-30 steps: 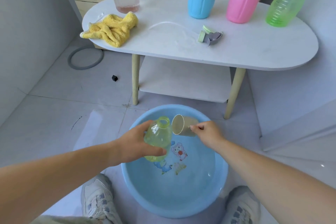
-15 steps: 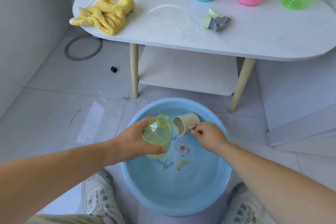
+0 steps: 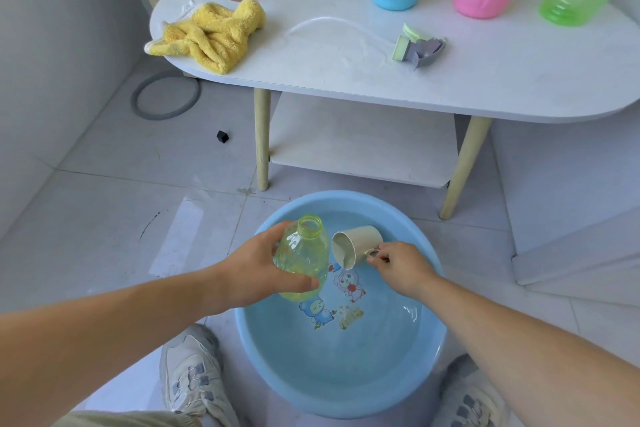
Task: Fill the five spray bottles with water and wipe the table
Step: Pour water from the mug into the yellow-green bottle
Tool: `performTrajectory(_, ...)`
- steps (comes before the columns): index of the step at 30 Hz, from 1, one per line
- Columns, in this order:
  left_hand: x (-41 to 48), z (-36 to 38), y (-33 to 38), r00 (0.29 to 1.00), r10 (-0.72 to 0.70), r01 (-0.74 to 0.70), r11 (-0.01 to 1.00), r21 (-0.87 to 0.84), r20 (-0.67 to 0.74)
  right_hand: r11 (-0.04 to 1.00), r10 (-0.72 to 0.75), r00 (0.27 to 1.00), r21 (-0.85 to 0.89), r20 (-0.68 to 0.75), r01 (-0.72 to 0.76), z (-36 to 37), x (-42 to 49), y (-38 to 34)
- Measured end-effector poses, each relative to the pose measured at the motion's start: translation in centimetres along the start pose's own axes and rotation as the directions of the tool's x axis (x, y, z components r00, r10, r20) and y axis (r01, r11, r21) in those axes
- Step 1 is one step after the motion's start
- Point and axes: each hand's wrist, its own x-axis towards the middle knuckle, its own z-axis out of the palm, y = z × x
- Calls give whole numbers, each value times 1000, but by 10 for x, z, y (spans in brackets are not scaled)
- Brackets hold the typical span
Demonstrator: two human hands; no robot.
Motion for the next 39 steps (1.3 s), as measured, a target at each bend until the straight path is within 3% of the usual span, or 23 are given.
performTrajectory(8, -5, -5, 4, 1000, 29, -29, 1000, 8, -8, 965, 46, 999, 259, 24, -51, -18, -9, -13)
performTrajectory(16, -12, -11, 16, 996, 62, -63, 998, -8, -70, 823, 22, 999, 567, -30, -1, -70, -36, -44)
performTrajectory(23, -16, -10, 24, 990, 90, -95, 995, -40, -107, 796, -51, 988, 592, -148, 130, -130, -82, -80)
performTrajectory(29, -20, -6, 35, 990, 100, -105, 993, -56, -97, 838, -153, 950, 474, -271, 270, -173, -125, -101)
performTrajectory(39, -26, -2, 44, 993, 75, -86, 989, -119, -89, 810, -279, 882, 401, -379, 429, -193, -163, -132)
